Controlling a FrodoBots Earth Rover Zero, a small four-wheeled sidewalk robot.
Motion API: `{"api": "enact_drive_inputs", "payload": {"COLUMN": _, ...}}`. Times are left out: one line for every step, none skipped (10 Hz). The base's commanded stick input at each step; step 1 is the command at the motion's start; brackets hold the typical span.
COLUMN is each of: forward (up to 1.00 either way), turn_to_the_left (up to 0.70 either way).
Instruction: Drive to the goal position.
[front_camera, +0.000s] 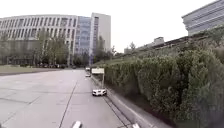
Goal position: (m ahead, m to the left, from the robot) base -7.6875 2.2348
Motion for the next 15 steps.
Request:
{"api": "enact_drive_inputs", "payload": {"forward": 0.0, "turn_to_the_left": 0.0}}
{"api": "enact_drive_inputs", "payload": {"forward": 0.0, "turn_to_the_left": 0.0}}
{"api": "enact_drive_inputs", "payload": {"forward": 0.01, "turn_to_the_left": 0.0}}
{"api": "enact_drive_inputs", "payload": {"forward": 0.04, "turn_to_the_left": 0.0}}
{"api": "enact_drive_inputs", "payload": {"forward": 0.04, "turn_to_the_left": 0.0}}
{"api": "enact_drive_inputs", "payload": {"forward": 0.0, "turn_to_the_left": 0.0}}
{"api": "enact_drive_inputs", "payload": {"forward": 0.0, "turn_to_the_left": 0.0}}
{"api": "enact_drive_inputs", "payload": {"forward": 0.01, "turn_to_the_left": 0.0}}
{"api": "enact_drive_inputs", "payload": {"forward": 0.04, "turn_to_the_left": 0.0}}
{"api": "enact_drive_inputs", "payload": {"forward": 0.04, "turn_to_the_left": 0.0}}
{"api": "enact_drive_inputs", "payload": {"forward": 0.04, "turn_to_the_left": 0.0}}
{"api": "enact_drive_inputs", "payload": {"forward": 0.01, "turn_to_the_left": 0.0}}
{"api": "enact_drive_inputs", "payload": {"forward": 0.0, "turn_to_the_left": 0.0}}
{"api": "enact_drive_inputs", "payload": {"forward": 0.0, "turn_to_the_left": 0.0}}
{"api": "enact_drive_inputs", "payload": {"forward": 0.03, "turn_to_the_left": 0.0}}
